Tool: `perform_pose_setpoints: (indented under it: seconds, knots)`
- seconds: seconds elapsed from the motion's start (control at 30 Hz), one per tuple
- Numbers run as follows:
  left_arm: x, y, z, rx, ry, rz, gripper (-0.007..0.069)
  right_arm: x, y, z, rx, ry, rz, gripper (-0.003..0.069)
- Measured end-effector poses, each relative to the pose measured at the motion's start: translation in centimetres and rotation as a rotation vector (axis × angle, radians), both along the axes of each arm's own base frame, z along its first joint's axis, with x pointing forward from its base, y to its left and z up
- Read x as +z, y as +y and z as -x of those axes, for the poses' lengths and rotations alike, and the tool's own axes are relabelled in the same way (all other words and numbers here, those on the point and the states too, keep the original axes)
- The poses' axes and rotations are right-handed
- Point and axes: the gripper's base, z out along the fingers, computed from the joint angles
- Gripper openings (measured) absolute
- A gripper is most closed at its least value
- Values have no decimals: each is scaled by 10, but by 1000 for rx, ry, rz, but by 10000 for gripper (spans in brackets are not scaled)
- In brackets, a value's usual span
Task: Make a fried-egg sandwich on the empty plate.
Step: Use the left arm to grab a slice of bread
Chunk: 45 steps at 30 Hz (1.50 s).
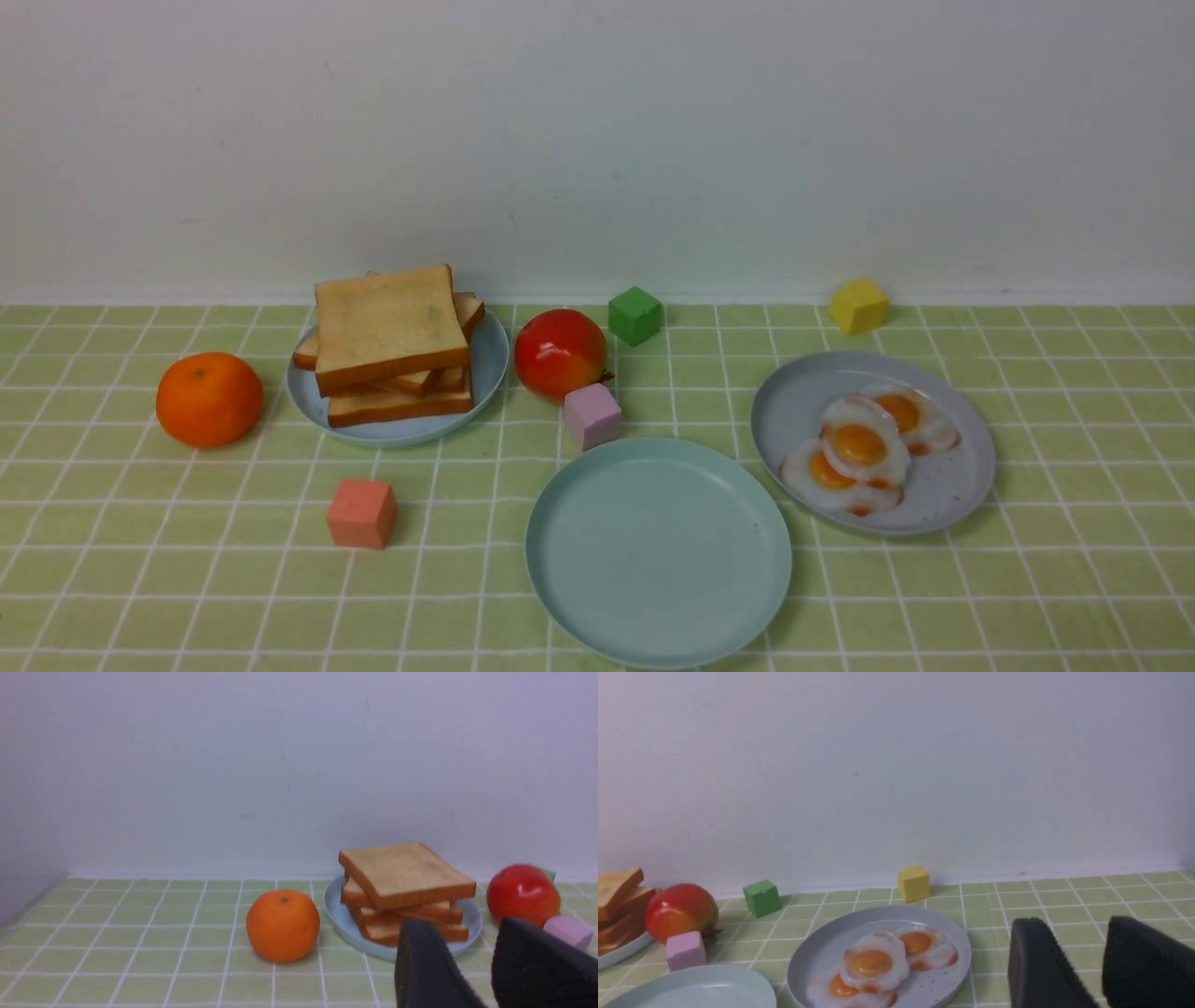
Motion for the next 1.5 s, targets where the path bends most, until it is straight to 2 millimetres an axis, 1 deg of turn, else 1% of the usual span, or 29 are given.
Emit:
perform_pose_setpoints:
  seconds: [0.1,0.17,0.23,0.3,0.37,0.4,0.47,0.5,0.53,0.57,0.6,0.63,0.7,0.73,0.77,0.8,0.83,0.9,0.93,0.97,1.0,1.03,1.1,1.2,1.23,1.27,1.3,1.37,1.5]
  knots:
    - [10,1,2,-10,-109,131,238,6,0,1,0,-67,-4,241]
    - [27,5,8,-37,-310,351,238,21,0,4,4,-233,-43,241]
    - [35,9,12,-52,-408,456,238,29,-1,7,9,-324,-66,241]
    - [51,14,19,-77,-533,600,238,46,-1,13,23,-458,-110,241]
    - [67,15,24,-98,-574,660,238,69,-1,20,40,-525,-151,241]
    - [80,15,28,-113,-592,672,238,81,-1,22,48,-542,-170,241]
    - [111,14,36,-145,-603,678,238,115,-1,26,69,-551,-223,241]
    - [128,12,39,-158,-592,678,238,130,-1,25,75,-534,-243,241]
    - [157,10,38,-175,-549,677,238,165,-1,25,88,-499,-288,241]
    - [160,10,38,-177,-542,677,238,164,-1,22,85,-476,-288,241]
    - [182,7,32,-183,-481,675,238,190,-1,20,92,-445,-319,241]
    - [195,5,32,-193,-449,672,238,199,-1,13,87,-390,-328,241]
    - [224,-1,17,-200,-291,657,238,232,0,0,75,-272,-344,241]
    - [232,-4,3,-192,-196,644,238,240,1,-10,63,-202,-343,241]
    - [234,-4,4,-195,-190,643,238,241,1,-12,61,-188,-343,241]
    - [237,-8,-20,-172,-43,619,238,246,1,-34,37,-72,-327,241]
    - [238,-8,-22,-170,-21,613,238,247,1,-33,34,-70,-320,241]
    - [229,-11,-60,-123,156,561,238,245,1,-66,-7,59,-266,241]
    - [228,-11,-63,-120,167,560,238,245,1,-68,-11,64,-257,241]
    - [216,-12,-89,-93,258,542,238,240,1,-85,-28,107,-224,241]
    - [215,-12,-91,-90,269,542,238,238,1,-89,-30,117,-222,241]
    - [204,-13,-110,-72,334,540,238,233,1,-99,-35,151,-217,241]
    - [186,-15,-136,-51,441,555,238,224,2,-112,-36,221,-239,241]
    - [157,-19,-167,-30,608,608,238,207,5,-127,-32,359,-291,241]
    - [139,-22,-183,-18,712,645,238,198,8,-133,-20,440,-311,241]
    - [137,-23,-185,-16,722,649,238,196,8,-134,-19,451,-312,241]
    - [122,-26,-198,-11,818,681,238,187,14,-140,10,531,-304,241]
    - [103,-31,-217,-14,936,700,238,175,24,-146,73,631,-268,241]
    - [81,-30,-252,-20,1075,741,238,162,52,-150,266,747,-180,241]
